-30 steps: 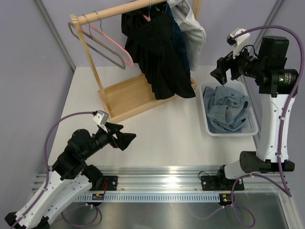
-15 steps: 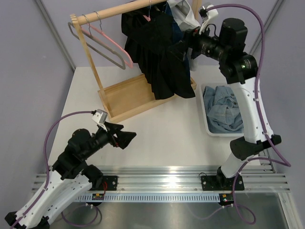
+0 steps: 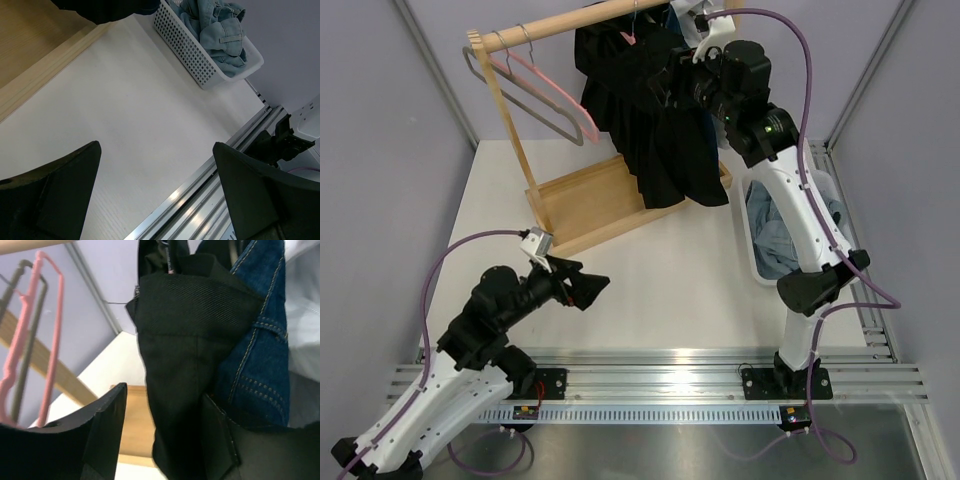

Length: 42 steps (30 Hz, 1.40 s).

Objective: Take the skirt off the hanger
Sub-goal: Pick up the hanger from the clothesline.

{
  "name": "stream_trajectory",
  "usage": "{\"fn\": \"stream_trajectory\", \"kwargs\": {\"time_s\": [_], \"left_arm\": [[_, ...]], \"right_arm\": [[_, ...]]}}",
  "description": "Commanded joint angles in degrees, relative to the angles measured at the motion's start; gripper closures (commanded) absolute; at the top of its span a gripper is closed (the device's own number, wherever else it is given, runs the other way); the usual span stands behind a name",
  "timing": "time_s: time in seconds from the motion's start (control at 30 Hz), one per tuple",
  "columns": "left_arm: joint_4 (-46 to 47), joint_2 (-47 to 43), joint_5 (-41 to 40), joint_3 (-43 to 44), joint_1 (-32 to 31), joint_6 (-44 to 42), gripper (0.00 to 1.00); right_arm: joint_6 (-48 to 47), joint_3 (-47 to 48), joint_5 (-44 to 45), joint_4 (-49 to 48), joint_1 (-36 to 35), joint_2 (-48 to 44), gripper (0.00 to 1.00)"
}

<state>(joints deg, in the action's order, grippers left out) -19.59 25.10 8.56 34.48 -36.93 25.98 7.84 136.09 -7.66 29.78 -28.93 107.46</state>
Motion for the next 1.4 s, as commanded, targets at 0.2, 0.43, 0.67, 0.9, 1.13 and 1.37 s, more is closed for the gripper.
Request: {"fn": "stream_trajectory", "kwargs": {"time_s": [0.2,0.43,0.67,0.9,1.13,1.37], "left_arm": [[1.7,-3.0,-1.1,-1.7,-0.2,-0.4,0.01],[2.2,-2.6,-1.1,-1.8,-0.2,-0.6,0.01],[2.3,-2.2,-0.9,-1.4,-0.2,-0.6,0.01],[2.0,-2.5,-1.0,-1.5,-0.2,-0.6,0.01],[1.7,-2.8,-1.1,-1.6,-0.2,-0.4,0.01],[1.8,-3.0,-1.1,-1.6,-0.2,-0.1,0.01]], "right_arm": [[-4.2,3.7,10.6,-4.6,-1.4,4.3,0.48],[-3.1,3.0,8.7,-3.9,-1.4,5.5,0.66],[-4.1,3.7,3.4,-3.8,-1.4,5.6,0.9],[-6.3,6.3,0.3,-5.1,-1.3,3.7,1.0],[-7.5,11.3,-1.7,-7.4,-1.3,1.9,1.0],[-7.5,10.5,-2.1,-7.0,-1.3,0.0,1.0]]}}
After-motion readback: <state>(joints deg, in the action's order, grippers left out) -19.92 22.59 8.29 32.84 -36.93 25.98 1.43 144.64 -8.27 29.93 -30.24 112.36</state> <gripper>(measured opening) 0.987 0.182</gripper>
